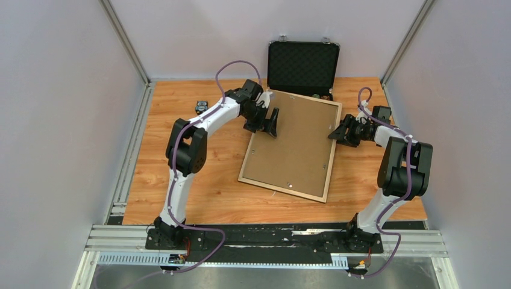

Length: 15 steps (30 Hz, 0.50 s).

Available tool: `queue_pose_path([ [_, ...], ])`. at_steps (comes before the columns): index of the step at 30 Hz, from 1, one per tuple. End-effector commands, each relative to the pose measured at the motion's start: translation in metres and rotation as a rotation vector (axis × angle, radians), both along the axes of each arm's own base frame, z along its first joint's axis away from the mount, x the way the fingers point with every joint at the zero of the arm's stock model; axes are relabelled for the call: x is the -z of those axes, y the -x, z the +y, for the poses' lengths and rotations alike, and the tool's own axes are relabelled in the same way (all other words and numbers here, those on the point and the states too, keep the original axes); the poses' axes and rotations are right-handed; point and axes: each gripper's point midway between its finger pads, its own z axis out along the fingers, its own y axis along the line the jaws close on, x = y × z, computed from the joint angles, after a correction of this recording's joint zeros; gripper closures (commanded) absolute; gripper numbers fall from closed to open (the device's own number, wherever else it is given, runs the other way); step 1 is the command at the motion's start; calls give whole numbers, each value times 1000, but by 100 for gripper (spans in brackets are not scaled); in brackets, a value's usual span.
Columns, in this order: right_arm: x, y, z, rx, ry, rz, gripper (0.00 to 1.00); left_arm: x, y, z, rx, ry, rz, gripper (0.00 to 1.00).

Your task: Put the photo into the frame

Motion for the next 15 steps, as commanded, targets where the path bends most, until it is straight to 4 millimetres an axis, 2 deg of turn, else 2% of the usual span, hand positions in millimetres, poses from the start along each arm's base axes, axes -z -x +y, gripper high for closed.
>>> queue_pose_path([
  [1,-3,-5,3,-9,-11,-25,48,-10,-4,-5,33,-14,-52,0],
  [7,-3,-5,3,-11,-10,-26,48,-7,0,-7,42,-34,-53,0],
  [15,0,-4,3,-10,-10,-18,48,-17,-5,1,22,-62,-98,0],
])
